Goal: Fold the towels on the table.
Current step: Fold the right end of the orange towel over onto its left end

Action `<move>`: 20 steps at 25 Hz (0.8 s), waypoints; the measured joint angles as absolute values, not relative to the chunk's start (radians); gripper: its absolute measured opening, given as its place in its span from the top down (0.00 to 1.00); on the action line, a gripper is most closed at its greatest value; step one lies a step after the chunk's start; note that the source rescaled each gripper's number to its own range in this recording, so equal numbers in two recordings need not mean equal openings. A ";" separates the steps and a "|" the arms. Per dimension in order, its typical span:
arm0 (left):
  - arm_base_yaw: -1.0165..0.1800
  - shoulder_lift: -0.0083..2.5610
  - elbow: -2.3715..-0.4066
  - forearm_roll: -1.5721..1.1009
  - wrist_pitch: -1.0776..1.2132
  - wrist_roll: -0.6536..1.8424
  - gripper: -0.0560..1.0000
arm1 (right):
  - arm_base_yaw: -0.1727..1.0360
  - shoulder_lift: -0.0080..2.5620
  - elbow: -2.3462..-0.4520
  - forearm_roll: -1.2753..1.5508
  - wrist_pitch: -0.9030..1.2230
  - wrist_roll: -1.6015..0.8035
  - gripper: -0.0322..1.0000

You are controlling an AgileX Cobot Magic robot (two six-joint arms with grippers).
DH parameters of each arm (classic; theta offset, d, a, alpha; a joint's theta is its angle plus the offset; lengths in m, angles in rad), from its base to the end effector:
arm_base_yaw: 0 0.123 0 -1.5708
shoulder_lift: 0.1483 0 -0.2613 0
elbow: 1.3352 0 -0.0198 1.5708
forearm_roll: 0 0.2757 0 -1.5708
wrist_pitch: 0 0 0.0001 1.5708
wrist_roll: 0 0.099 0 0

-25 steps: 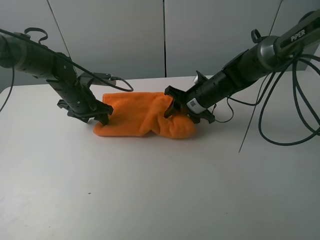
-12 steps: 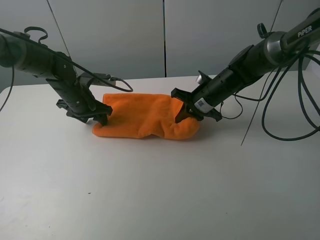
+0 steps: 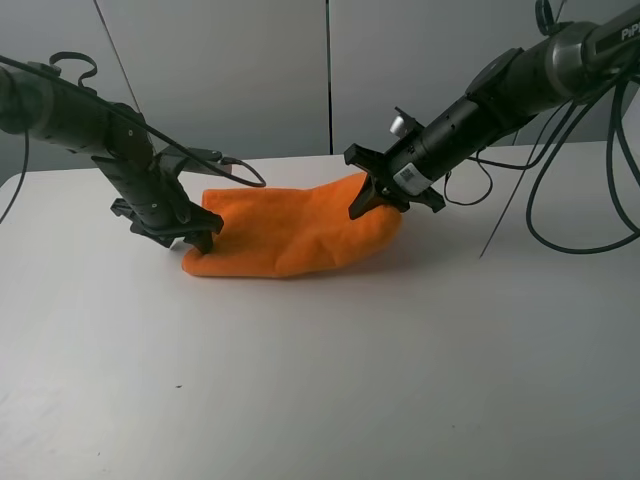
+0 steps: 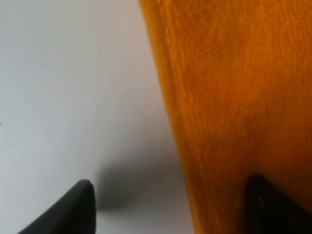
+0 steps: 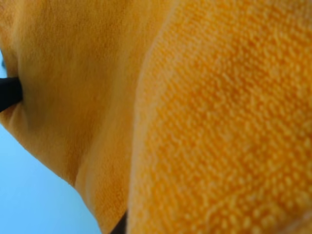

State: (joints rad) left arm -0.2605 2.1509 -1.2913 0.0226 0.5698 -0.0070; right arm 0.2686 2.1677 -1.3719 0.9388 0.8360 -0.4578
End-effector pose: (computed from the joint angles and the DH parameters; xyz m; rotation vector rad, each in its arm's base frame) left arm 0.3942 -0.1038 0.0434 0.3937 2.8862 -0.0239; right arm 0.3907 0.1691 0.0746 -0.1146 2.8728 1.0301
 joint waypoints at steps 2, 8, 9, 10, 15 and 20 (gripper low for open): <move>-0.262 2.151 -1.297 0.025 0.572 -0.007 0.19 | 0.269 2.168 -1.373 0.982 0.845 -0.461 0.90; -0.263 2.151 -1.308 0.030 0.589 -0.007 0.19 | 0.317 2.168 -1.377 1.099 0.848 -0.491 0.90; -0.263 2.151 -1.308 0.030 0.590 -0.007 0.19 | 0.333 2.168 -1.377 1.118 0.843 -0.496 0.90; -0.263 2.151 -1.308 0.030 0.590 -0.007 0.19 | 0.349 2.168 -1.377 1.140 0.836 -0.502 0.90; -0.263 2.151 -1.308 0.032 0.593 -0.007 0.19 | 0.419 2.172 -1.388 1.213 0.792 -0.545 0.90; -0.263 2.151 -1.308 0.032 0.593 -0.007 0.19 | 0.452 2.230 -1.437 1.264 0.787 -0.551 0.90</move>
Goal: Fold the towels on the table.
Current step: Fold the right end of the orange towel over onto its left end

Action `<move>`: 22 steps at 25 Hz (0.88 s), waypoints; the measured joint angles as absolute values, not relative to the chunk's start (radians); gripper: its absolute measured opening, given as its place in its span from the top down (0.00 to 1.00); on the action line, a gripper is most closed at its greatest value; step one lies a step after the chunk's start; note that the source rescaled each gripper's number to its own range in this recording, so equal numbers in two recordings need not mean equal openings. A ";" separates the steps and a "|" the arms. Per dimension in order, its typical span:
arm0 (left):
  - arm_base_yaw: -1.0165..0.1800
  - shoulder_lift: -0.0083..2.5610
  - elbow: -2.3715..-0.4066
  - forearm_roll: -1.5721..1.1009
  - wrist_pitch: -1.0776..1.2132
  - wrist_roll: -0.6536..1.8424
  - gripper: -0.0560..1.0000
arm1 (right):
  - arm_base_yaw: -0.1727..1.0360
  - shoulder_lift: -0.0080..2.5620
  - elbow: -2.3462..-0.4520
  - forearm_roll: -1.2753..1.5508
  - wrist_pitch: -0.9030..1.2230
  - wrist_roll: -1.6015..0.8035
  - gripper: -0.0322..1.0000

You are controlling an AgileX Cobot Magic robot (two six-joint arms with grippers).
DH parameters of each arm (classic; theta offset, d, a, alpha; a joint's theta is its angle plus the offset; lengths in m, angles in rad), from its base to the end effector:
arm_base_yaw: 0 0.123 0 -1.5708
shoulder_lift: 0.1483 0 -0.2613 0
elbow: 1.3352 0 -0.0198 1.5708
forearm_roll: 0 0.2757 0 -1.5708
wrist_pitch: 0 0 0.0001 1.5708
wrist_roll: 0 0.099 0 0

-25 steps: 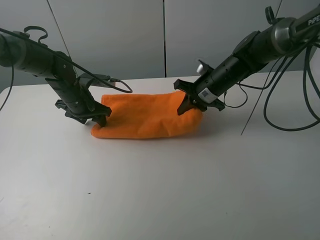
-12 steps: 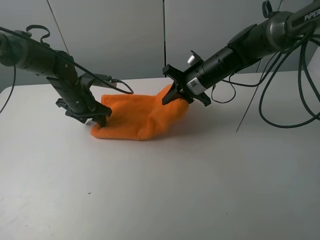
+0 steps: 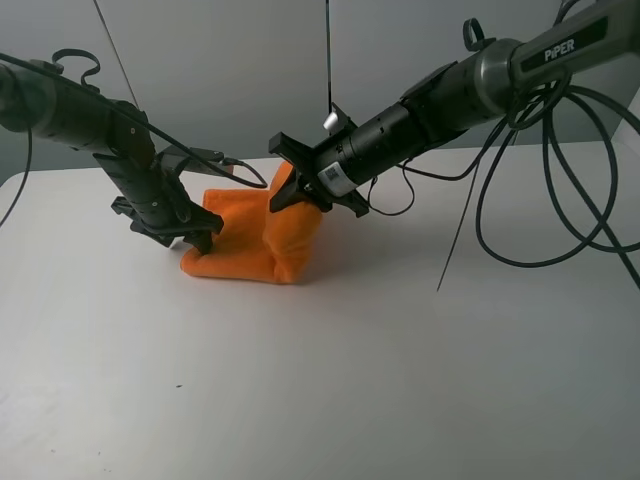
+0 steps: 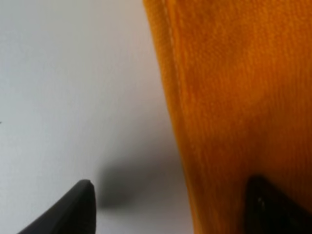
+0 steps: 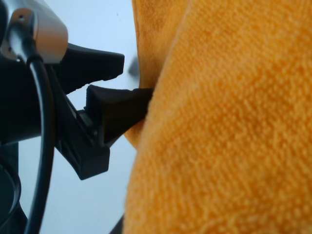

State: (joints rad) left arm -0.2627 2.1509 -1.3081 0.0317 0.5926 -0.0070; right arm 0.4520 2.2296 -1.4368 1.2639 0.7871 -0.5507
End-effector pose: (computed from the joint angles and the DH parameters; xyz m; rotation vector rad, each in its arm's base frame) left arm 0.3964 -0.1048 0.0468 0.4072 2.8896 -0.0140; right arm 0.3764 0.2571 0.0786 -0.1108 2.7342 1.3142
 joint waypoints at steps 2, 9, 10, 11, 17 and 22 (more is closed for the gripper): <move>-0.263 2.151 -1.308 0.032 0.595 -0.007 0.19 | 0.452 2.256 -1.461 1.298 0.803 -0.553 0.90; -0.263 2.151 -1.308 0.032 0.595 -0.007 0.19 | 0.467 2.288 -1.512 1.341 0.826 -0.558 0.90; -0.263 2.151 -1.308 0.032 0.595 -0.007 0.19 | 0.470 2.288 -1.515 1.345 0.826 -0.558 0.90; -0.263 2.151 -1.308 0.032 0.595 -0.007 0.19 | 0.477 2.290 -1.515 1.347 0.826 -0.558 0.90; -0.263 2.151 -1.308 0.032 0.595 -0.007 0.19 | 0.499 2.309 -1.519 1.365 0.802 -0.558 0.90; -0.263 2.151 -1.308 0.032 0.595 -0.007 0.19 | 0.499 2.353 -1.519 1.369 0.799 -0.558 0.90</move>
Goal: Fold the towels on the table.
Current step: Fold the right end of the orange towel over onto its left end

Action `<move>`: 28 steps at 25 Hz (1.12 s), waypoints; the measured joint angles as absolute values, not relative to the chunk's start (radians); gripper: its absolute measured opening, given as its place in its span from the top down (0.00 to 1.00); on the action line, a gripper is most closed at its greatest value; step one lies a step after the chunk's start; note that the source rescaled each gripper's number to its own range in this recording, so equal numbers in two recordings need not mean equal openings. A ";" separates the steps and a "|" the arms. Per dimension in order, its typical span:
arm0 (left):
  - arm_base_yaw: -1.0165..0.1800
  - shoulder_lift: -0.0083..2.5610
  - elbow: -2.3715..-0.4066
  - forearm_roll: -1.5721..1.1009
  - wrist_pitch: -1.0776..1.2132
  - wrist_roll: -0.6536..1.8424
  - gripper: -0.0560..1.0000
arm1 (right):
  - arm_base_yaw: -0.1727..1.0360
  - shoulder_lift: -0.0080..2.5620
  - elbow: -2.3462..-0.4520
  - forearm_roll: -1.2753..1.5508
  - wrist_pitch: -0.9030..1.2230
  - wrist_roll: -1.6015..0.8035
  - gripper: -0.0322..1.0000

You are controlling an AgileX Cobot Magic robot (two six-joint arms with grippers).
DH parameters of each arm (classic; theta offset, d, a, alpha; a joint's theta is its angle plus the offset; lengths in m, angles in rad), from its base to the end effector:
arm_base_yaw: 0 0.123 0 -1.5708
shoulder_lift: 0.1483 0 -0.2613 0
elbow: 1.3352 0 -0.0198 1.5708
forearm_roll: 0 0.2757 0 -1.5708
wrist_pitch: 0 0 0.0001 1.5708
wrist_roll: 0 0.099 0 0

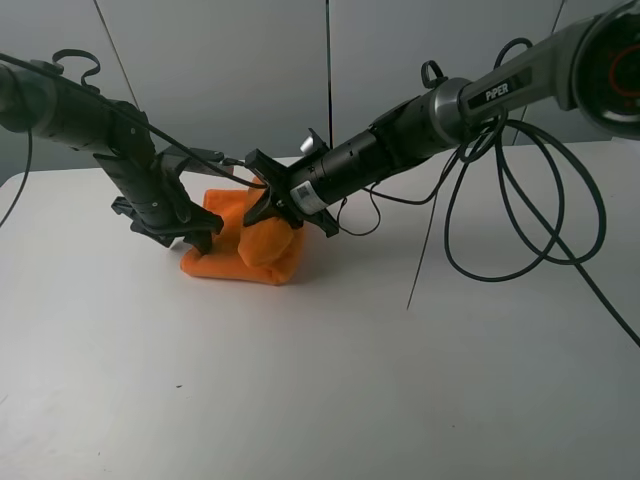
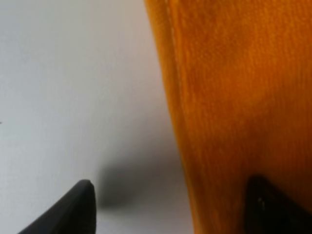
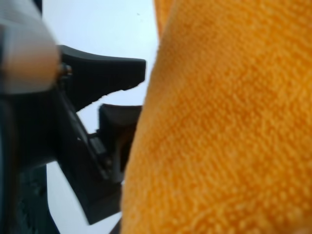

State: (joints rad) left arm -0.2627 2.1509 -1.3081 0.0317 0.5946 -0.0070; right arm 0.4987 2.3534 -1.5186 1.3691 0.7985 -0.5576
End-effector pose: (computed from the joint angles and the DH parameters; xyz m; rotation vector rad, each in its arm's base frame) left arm 0.3962 -0.1047 0.0468 0.4075 2.8916 -0.0136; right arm 0.3762 0.2841 0.0488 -0.0438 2.7513 1.4177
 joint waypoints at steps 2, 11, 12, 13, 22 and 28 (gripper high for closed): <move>-0.263 2.151 -1.308 0.032 0.595 -0.007 0.19 | 0.499 2.362 -1.519 1.372 0.793 -0.558 0.90; -0.263 2.151 -1.308 0.032 0.595 0.000 0.19 | 0.500 2.362 -1.519 1.374 0.776 -0.558 0.90; -0.263 2.151 -1.308 0.032 0.595 0.000 0.19 | 0.500 2.362 -1.519 1.374 0.776 -0.558 0.90; -0.263 2.149 -1.308 0.032 0.593 0.000 0.19 | 0.500 2.362 -1.519 1.374 0.776 -0.558 0.90; -0.263 2.066 -1.301 0.098 0.613 -0.007 0.19 | 0.500 2.362 -1.519 1.374 0.776 -0.558 0.90; -0.221 1.976 -1.300 0.107 0.624 -0.040 0.19 | 0.500 2.362 -1.519 1.375 0.776 -0.560 0.90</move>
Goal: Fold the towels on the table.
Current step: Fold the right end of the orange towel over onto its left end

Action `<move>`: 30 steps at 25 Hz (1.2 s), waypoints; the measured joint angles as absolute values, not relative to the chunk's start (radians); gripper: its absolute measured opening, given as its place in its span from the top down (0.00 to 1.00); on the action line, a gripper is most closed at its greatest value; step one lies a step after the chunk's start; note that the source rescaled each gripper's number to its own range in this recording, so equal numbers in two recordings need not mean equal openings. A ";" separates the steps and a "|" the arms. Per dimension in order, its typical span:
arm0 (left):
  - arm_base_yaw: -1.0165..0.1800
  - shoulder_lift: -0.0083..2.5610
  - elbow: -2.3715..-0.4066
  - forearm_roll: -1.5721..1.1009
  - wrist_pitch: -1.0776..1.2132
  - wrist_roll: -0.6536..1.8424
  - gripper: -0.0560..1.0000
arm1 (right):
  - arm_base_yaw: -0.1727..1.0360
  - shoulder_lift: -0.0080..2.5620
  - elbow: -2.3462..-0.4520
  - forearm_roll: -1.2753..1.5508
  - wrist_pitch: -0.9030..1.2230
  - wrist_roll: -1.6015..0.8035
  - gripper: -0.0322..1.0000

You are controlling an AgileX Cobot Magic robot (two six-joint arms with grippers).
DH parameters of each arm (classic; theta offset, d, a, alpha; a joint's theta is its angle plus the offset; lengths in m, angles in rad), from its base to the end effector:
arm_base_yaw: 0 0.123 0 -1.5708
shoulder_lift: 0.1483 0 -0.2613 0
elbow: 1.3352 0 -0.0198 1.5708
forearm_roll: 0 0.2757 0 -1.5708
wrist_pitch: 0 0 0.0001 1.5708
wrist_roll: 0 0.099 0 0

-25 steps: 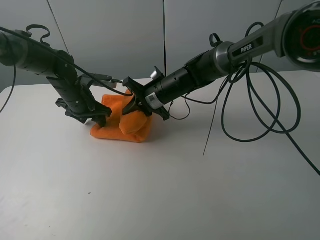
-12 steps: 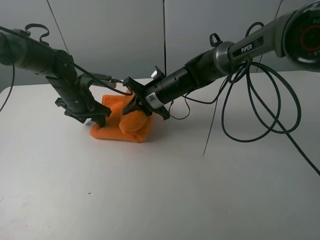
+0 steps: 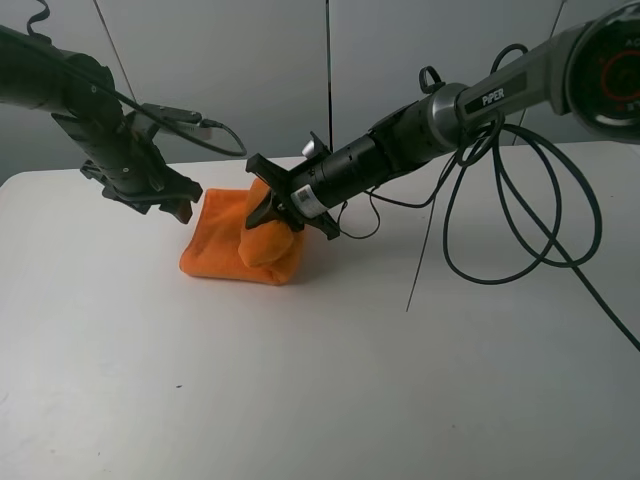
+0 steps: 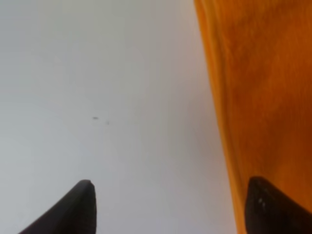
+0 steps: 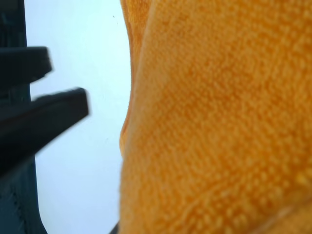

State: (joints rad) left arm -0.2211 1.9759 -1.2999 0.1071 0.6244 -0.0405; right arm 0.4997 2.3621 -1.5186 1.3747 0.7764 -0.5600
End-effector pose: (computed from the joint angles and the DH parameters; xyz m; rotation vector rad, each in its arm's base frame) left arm 0.4037 -0.0844 0.1162 0.3548 2.7542 0.0424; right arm 0.3774 0.2836 0.0442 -0.0227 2.7505 1.3964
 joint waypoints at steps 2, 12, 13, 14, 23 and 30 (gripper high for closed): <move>-0.196 1.933 -1.300 0.099 0.626 -0.043 0.19 | 0.500 2.362 -1.519 1.375 0.776 -0.565 0.90; -0.107 1.710 -1.335 0.019 0.649 -0.047 0.19 | 0.500 2.362 -1.519 1.375 0.779 -0.581 0.80; -0.107 1.699 -1.348 0.011 0.657 -0.047 0.19 | 0.500 2.362 -1.519 1.377 0.781 -0.583 0.72; -0.105 1.692 -1.362 0.007 0.665 -0.047 0.19 | 0.500 2.362 -1.519 1.380 0.785 -0.585 0.63; -0.101 1.687 -1.479 0.000 0.737 -0.047 0.19 | 0.500 2.321 -1.519 1.418 0.840 -0.651 0.01; -0.101 1.687 -1.560 0.000 0.796 -0.037 0.19 | 0.500 2.242 -1.519 1.427 0.842 -0.655 0.00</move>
